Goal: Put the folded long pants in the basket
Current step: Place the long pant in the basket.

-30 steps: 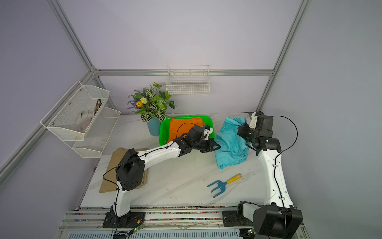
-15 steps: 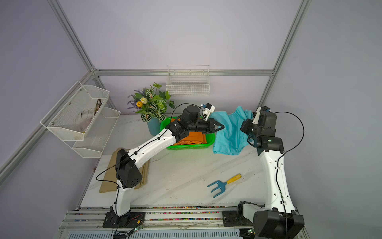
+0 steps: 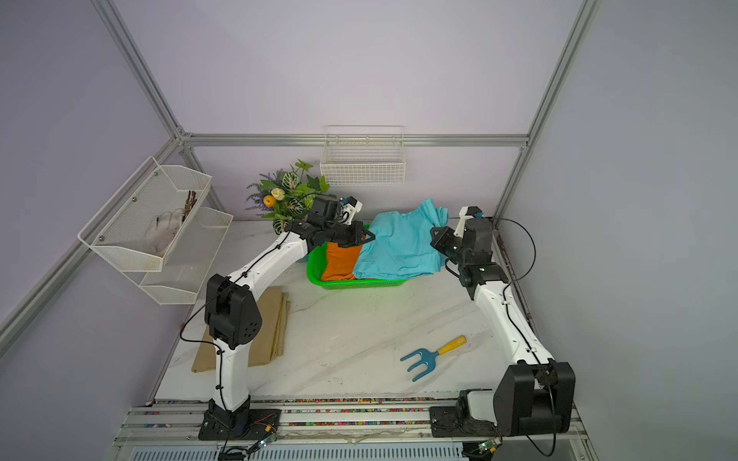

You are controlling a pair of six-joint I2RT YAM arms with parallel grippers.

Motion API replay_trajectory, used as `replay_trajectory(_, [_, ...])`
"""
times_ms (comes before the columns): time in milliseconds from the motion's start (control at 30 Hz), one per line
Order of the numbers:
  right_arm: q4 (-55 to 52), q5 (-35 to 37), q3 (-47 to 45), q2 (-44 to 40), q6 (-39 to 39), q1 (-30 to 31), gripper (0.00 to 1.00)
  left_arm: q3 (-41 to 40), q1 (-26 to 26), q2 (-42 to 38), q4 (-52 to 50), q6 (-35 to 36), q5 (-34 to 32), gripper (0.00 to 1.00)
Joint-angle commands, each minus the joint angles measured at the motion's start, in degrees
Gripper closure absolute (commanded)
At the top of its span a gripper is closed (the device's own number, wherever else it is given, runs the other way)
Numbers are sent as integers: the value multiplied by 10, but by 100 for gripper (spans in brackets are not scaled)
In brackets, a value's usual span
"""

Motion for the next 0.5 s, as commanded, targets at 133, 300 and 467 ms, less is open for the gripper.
replay_trajectory(133, [146,51,17,61,39,91,100,-34,61,-67,-7,70,-21,100])
replay_trajectory(300, [175,52,6,103,56,111,100,-44,97,-69,-20,89,-28,100])
replay_trajectory(467, [183,49,6,154,58,116,100,-55,126,-63,-38,110,-61,100])
